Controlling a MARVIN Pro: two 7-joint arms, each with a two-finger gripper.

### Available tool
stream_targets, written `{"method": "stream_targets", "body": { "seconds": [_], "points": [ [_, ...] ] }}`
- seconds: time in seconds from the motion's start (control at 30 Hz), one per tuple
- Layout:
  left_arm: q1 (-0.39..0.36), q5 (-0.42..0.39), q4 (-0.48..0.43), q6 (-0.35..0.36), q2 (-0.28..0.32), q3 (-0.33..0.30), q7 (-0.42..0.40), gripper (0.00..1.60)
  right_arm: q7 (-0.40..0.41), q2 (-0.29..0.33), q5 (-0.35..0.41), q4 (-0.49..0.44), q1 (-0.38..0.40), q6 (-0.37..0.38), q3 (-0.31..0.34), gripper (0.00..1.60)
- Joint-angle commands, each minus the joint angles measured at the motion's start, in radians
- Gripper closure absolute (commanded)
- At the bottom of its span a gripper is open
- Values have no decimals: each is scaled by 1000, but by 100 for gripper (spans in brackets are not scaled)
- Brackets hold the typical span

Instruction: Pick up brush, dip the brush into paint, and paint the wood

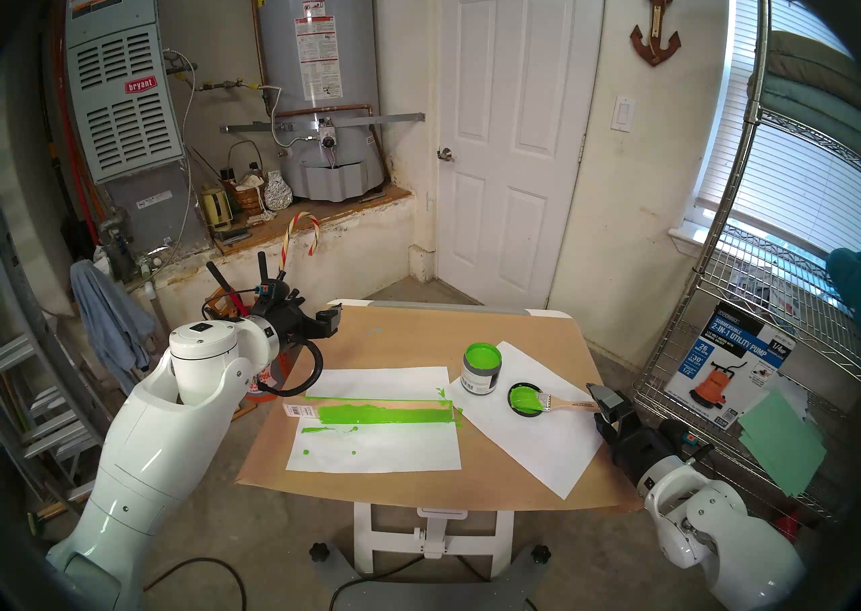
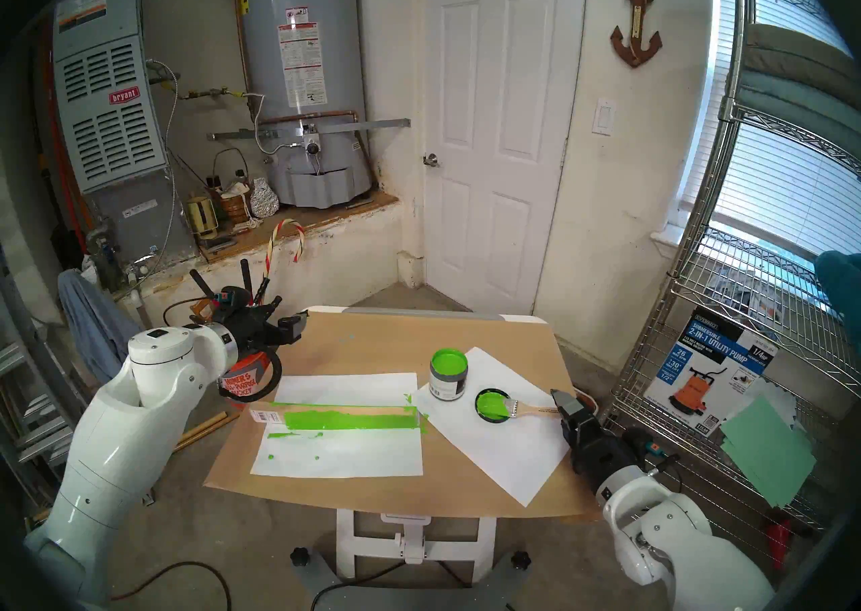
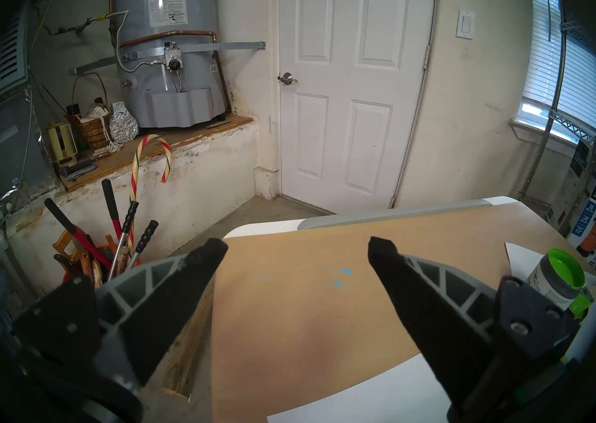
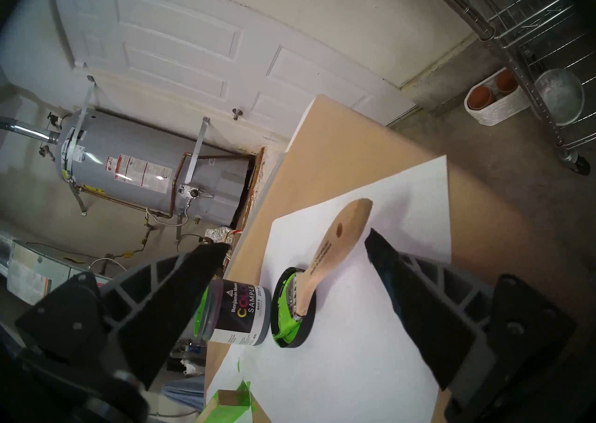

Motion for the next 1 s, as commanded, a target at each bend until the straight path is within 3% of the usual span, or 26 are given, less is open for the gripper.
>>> {"method": "stream_targets", "body": {
  "seconds": [0.0, 0.47, 0.5, 0.6, 0.87, 0.97],
  "points": [
    [-9, -2, -17, -2, 2, -9, 1, 0, -2, -6, -14, -4, 70, -2, -19, 0],
    [-8, -2, -17, -2, 2, -10, 1, 0, -7, -14, -25, 9, 84, 0, -32, 0],
    [-8, -2, -17, -2, 2, -10, 1, 0, -4, -15, -27, 13, 85, 0, -34, 4],
    [-8, -2, -18, -2, 2, -10, 1, 0, -3, -16, -28, 16, 84, 1, -35, 38],
    [-8, -2, -18, -2, 2, -10, 1, 0, 6, -20, -36, 16, 77, -1, -35, 38],
    [-8, -2, -18, -2, 2, -10, 1, 0, 5, -21, -38, 16, 76, 0, -35, 72]
  ]
}}
